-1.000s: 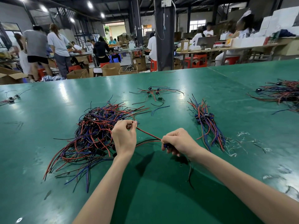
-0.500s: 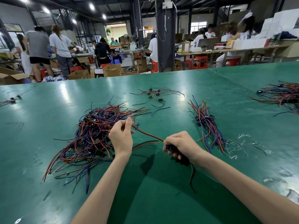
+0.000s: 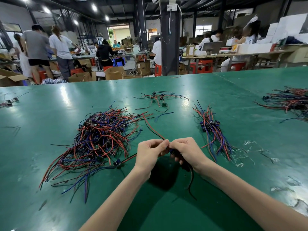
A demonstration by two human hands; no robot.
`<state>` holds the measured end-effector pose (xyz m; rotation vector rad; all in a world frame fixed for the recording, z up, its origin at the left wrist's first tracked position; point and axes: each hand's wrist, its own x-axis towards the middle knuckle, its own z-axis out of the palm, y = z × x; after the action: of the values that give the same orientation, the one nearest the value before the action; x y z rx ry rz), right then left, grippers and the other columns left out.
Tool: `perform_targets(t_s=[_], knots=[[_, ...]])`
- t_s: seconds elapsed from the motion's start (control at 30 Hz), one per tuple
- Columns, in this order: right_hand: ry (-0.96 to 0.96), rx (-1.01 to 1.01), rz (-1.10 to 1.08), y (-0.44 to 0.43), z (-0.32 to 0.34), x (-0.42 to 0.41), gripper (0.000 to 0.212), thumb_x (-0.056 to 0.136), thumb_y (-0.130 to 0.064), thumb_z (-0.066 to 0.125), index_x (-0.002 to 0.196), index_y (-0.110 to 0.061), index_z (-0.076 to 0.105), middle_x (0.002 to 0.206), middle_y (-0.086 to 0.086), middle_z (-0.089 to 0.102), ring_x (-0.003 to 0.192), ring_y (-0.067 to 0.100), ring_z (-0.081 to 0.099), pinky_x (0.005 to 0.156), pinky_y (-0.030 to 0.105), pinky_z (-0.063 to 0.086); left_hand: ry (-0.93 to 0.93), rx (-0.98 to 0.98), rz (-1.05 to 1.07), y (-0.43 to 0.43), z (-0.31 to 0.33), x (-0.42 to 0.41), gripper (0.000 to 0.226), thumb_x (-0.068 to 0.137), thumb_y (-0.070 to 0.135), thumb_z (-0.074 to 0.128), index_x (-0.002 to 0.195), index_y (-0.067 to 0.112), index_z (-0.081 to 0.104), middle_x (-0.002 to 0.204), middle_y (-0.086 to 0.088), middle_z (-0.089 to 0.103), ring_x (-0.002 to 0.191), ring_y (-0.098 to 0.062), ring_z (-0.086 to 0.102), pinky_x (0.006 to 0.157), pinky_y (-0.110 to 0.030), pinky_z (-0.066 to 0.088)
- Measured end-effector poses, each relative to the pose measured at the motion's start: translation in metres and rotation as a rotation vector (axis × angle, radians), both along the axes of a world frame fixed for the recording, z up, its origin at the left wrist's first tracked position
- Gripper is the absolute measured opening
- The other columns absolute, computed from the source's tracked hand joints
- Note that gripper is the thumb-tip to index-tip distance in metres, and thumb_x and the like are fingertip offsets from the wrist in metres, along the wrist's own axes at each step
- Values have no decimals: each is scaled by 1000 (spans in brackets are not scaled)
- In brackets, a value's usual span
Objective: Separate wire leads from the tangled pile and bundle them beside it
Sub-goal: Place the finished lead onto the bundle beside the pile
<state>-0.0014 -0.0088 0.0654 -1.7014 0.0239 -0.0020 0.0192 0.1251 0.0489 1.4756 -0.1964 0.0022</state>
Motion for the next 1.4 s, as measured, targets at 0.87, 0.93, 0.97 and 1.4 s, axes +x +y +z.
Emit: perform_targets(t_s=[0.87,0.93,0.97,1.4], knots=[[-32,-232,-21,10,8,-10,25,78,-12,59,55,-7,68,47,8,55,32,11,39,35,13,28,-159,353,475,30,13,17,11,77,20,77,68,18,71,62,5,66,64,-22,67,74,-41,56],[-37,-224,-14,9,9,-11,25,77,-11,59,54,-7,68,47,8,55,32,10,39,35,13,28,-178,366,508,35,13,20,11,78,20,76,68,18,70,63,4,66,65,-24,67,73,-42,55],[-39,-220,-10,9,9,-11,25,78,-11,59,54,-6,68,46,8,55,32,10,39,35,13,28,-190,377,527,37,13,22,11,79,20,76,70,17,70,64,3,66,66,-24,67,73,-42,55],[-63,-229,-47,0,8,-8,25,78,-10,59,55,-2,68,44,6,54,32,9,39,35,14,29,26,-76,588,52,15,35,23,88,20,66,65,15,63,55,4,59,60,-18,59,59,-27,44]])
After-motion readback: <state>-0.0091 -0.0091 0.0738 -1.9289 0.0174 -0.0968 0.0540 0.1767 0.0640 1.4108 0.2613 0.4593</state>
